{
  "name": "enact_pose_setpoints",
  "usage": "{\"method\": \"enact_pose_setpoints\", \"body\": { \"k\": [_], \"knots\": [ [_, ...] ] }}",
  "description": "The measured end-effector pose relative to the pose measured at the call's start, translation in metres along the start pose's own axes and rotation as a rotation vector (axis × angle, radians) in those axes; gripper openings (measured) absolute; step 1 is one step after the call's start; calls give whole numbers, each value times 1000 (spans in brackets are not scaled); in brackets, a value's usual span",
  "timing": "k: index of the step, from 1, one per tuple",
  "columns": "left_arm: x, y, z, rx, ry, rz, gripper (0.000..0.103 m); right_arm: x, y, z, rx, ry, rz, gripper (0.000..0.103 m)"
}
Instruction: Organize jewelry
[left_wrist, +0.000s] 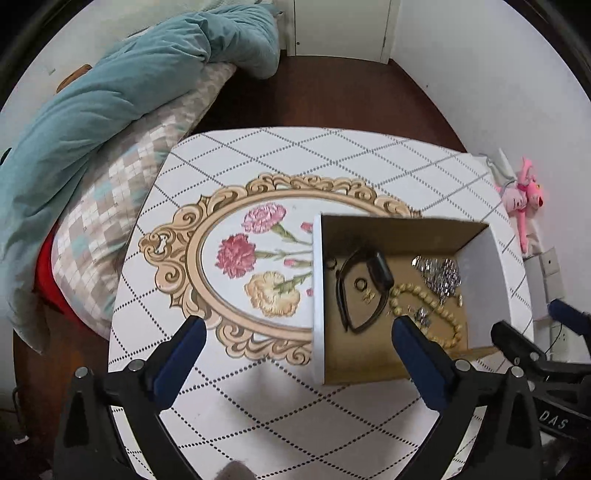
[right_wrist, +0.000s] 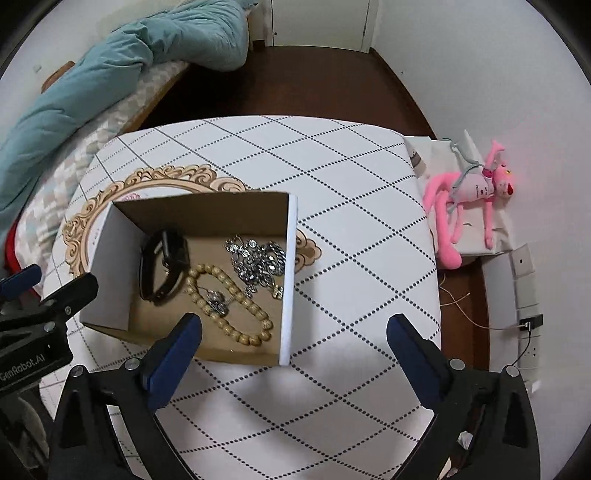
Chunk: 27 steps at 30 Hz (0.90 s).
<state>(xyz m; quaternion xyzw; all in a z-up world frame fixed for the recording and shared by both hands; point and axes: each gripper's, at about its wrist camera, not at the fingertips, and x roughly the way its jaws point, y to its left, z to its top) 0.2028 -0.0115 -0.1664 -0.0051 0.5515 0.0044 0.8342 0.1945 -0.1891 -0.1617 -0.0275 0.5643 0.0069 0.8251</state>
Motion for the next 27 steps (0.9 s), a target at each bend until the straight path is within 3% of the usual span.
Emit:
{"method": "enact_pose_setpoints", "body": {
  "k": [8,14,27],
  "knots": [
    [-5,3,-14,-20,3,-2,103,-4,-1,-10,4,-8,-23,102],
    [-30,2,-26,-24,-22,-1,103,-33,-1,-22,20,-53,-24,102],
    [-148,1,-51,4,-209,-9,103,-152,-4,-63,54,-230,-37,102]
  ]
}}
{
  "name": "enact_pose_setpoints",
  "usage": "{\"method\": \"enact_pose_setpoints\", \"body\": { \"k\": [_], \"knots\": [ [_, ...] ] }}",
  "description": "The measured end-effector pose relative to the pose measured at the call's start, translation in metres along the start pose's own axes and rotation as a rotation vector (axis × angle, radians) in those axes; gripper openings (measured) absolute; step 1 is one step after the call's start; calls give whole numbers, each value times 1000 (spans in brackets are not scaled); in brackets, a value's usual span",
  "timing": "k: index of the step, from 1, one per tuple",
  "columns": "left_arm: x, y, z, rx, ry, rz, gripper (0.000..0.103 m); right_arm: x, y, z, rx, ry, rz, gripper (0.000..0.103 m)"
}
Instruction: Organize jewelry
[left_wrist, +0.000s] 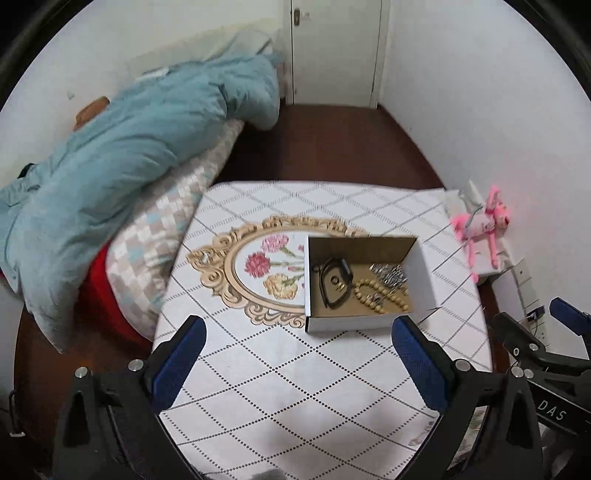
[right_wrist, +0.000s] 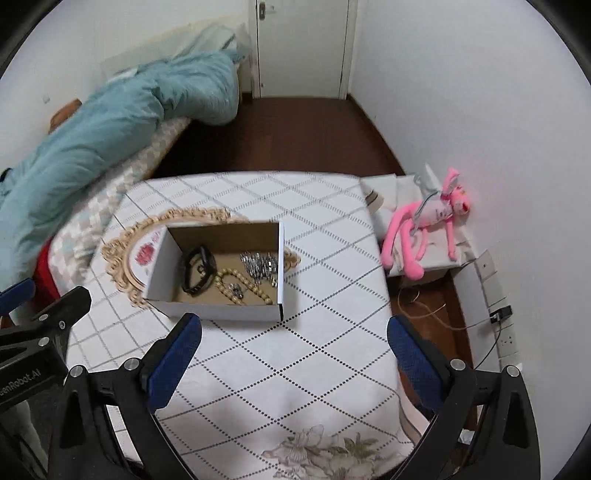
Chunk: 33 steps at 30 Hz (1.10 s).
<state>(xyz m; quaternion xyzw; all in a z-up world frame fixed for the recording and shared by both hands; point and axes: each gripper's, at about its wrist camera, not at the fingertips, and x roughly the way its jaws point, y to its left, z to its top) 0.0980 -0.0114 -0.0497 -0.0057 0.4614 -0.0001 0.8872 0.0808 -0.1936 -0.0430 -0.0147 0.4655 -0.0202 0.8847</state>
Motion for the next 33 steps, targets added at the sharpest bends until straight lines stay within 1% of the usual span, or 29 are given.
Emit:
{"method": "enact_pose_setpoints", "body": {
  "k": [4,7,10,16,22,26,29,33],
  "knots": [
    [-35,0,1,1,-48,-7,103,-46,-4,3,12,-81,-12,102],
    [-61,-1,-1,4,-92,-15,103,-72,-3,5,8,-124,-17,102],
    [-77,0,-2,-3,-106,-31,103,-97,-2,5,0,-155,-9,102],
    [-98,2,-5,-8,-120,-45,103,-129,4,2,-2,-187,-7,103],
    [-109,6,-5,-15,-131,-43,103,-142,0,0,12,-197,-5,103],
    [-107,8,-3,-20,-124,-40,103,-142,-4,2,22,-190,-1,103],
    [-97,8,2,-28,-91,-45,103,-137,-5,5,23,-179,-5,103],
    [-81,8,11,-37,-61,-30,103,-120,-6,14,31,-150,-11,103]
  ]
}}
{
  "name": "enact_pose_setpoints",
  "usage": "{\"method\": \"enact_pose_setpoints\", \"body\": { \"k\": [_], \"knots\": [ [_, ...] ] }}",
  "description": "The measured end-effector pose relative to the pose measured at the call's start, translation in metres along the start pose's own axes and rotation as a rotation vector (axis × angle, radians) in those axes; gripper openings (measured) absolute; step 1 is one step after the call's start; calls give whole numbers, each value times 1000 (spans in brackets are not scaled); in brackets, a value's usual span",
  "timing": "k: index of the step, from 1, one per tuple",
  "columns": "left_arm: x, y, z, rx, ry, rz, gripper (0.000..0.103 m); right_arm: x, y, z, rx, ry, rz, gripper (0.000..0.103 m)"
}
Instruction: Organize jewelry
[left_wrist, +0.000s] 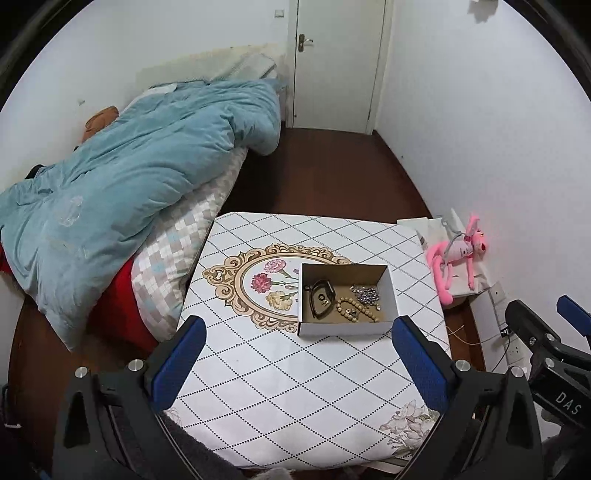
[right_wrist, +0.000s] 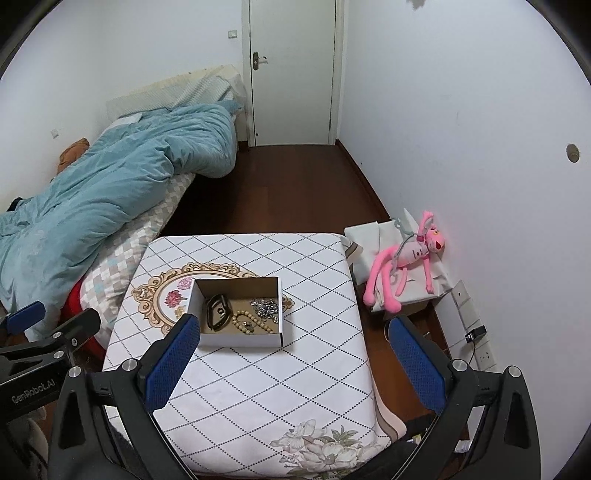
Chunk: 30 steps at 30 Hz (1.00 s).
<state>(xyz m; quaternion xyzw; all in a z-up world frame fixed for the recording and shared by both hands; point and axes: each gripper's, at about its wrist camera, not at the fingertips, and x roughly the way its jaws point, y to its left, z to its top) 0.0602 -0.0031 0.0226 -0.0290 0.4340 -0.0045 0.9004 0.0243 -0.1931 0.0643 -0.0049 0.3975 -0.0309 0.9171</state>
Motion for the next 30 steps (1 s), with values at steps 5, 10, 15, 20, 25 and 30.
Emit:
{"method": "enact_pose_setpoints", "body": {
  "k": [5,10,15,20,25,30],
  "knots": [
    [23,-1,9,5,37,23,103,26,3,8,-9,41,-9,103],
    [41,-1,14,12,73,43,103,51,6,13,-19,83,-12,103],
    [54,-1,13,22,113,37,103,64,9,15,-26,112,-9,103],
    [59,-3,13,25,130,34,103,70,8,16,-33,131,-6,103],
    [58,-5,13,28,131,28,103,72,8,16,-37,141,-4,103],
    [59,-6,14,33,129,23,103,73,8,14,-41,150,0,103]
  ]
}}
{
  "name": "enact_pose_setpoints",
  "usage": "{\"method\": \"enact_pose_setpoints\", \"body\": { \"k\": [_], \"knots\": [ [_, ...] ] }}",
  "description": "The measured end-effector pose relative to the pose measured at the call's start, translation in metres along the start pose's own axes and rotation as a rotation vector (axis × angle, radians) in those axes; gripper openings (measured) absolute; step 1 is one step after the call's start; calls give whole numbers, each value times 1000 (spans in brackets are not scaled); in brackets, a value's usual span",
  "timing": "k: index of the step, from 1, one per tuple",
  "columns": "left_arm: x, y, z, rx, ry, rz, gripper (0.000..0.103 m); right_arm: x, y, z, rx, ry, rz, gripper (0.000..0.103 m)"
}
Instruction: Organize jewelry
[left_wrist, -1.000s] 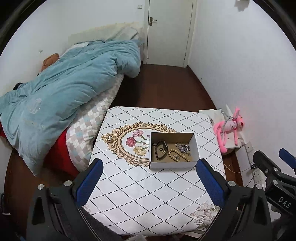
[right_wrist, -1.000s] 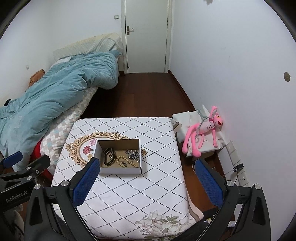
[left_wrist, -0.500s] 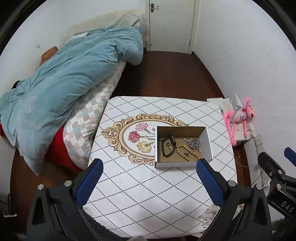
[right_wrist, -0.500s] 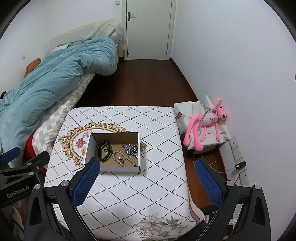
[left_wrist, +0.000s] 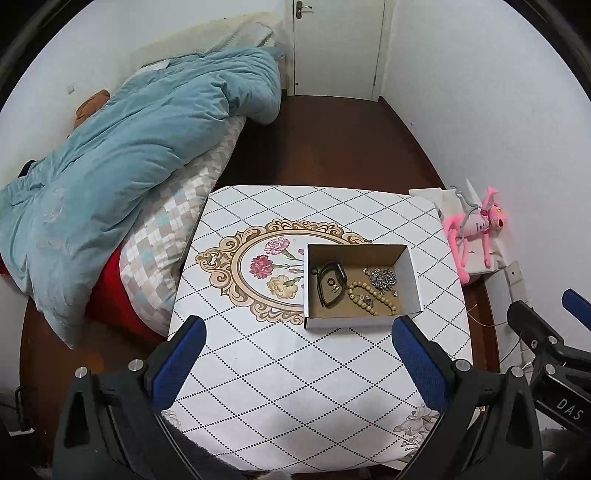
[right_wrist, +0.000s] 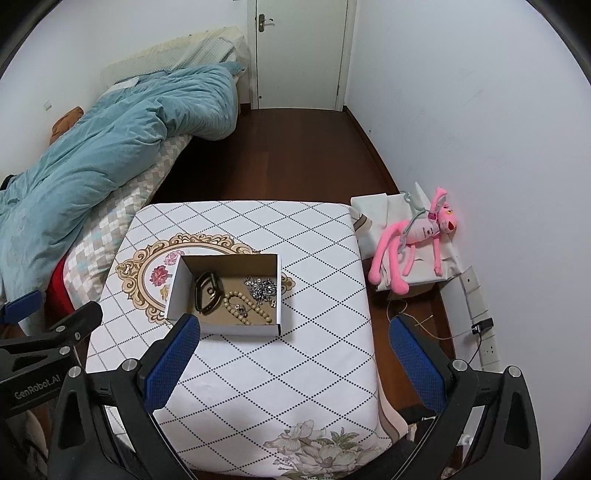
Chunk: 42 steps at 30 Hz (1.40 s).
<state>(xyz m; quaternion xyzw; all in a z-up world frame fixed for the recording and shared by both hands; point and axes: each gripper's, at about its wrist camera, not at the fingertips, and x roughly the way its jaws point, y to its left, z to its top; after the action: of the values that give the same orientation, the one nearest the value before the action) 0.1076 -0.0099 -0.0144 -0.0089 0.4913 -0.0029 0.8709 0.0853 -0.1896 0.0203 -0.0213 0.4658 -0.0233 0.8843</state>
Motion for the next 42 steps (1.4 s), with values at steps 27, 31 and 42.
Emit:
{"method": "enact_pose_setpoints", "body": {
  "k": [27,31,42],
  "knots": [
    [-2,2,-8,5,3,-3,103,1,3,-6,0,9,1,103],
    [-2,2,-7,5,1,-2,103,1,3,-6,0,10,3,103],
    [-3,-2,-6,3,4,-5,103,3,2,-9,0,16,-4,103]
  ]
}}
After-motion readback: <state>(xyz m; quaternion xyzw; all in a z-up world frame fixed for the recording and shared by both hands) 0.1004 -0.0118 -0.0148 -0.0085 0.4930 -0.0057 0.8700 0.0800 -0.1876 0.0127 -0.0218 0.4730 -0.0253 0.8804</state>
